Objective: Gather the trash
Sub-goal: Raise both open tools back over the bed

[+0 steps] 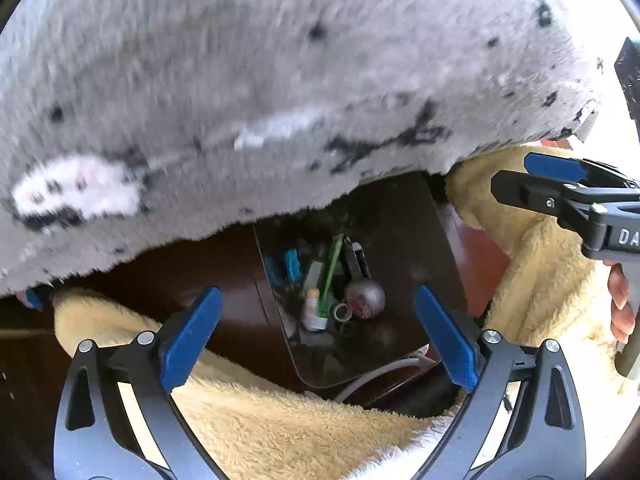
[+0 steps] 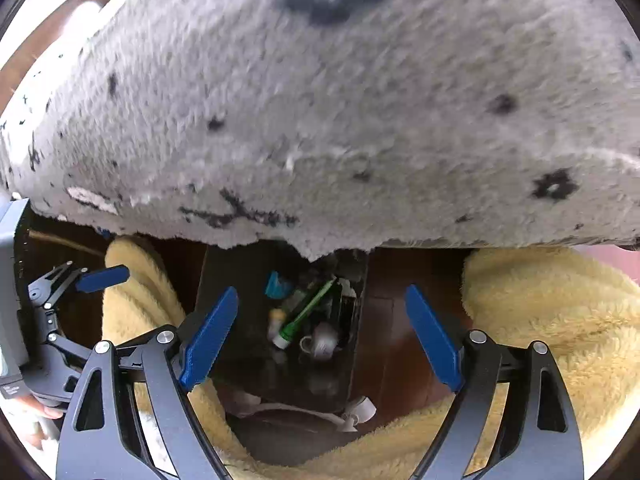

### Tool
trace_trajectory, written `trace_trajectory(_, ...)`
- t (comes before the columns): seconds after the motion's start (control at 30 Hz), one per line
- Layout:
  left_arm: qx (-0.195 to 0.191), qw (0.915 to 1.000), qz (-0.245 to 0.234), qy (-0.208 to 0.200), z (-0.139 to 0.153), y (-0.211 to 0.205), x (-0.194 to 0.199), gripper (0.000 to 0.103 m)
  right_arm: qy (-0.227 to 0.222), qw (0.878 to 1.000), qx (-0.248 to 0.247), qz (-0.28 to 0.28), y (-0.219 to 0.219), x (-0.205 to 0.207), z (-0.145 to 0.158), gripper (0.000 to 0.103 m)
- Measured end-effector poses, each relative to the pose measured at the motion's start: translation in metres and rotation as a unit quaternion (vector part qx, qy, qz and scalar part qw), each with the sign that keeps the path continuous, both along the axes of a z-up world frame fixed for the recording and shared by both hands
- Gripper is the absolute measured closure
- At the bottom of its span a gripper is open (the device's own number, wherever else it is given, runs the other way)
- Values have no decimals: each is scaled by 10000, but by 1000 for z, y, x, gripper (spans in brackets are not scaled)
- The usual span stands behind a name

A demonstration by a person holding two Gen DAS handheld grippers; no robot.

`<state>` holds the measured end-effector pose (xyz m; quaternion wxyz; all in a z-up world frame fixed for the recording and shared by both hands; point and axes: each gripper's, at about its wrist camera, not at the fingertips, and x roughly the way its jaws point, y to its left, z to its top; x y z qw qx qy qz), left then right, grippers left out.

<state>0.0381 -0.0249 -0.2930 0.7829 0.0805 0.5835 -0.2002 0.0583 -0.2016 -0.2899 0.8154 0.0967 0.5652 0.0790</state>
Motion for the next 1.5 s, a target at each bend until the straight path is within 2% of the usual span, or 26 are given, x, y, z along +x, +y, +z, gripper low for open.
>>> trace_trajectory(0.13, -79, 9996, -64, -246, 22, -2, -2, 10, -175, 9998, 47, -128, -15, -5, 14, 17)
trace_trajectory(0.23, -279, 9988, -83, -403, 43, -5, -1, 10, -353, 9991, 37, -251, -29, -8, 29, 17)
trace_trajectory(0.37, -392, 9960, -87, -798, 79, -5, 5, 10, -677, 9968, -63, -425, -46, -9, 53, 17)
trace_trajectory(0.63, -416, 9850, -17, -1677, 145, -1, 25, 8, -1301, 9892, -350, -581, -68, -2, 101, 16)
trace_trajectory(0.8, -369, 9777, 150, -2060, 172, 5, 48, 8, -1636, 9832, -573, -565, -74, 14, 125, 16)
trace_trajectory(0.9, -474, 9761, 281, -2101, 182, 8, 62, 8, -1789, 9800, -693, -531, -78, 28, 139, 15)
trace_trajectory(1.03, -408, 9735, 302, -2228, 189, 10, 82, 8, -1877, 9784, -725, -478, -74, 55, 147, 15)
trace_trajectory(1.27, -17, 9747, 390, -2202, 176, 9, 126, 8, -1910, 9793, -657, -128, -48, 106, 154, 15)
trace_trajectory(1.5, 287, 9746, 681, -2113, 166, 23, 172, 8, -1875, 9788, -763, 303, 0, 180, 149, 15)
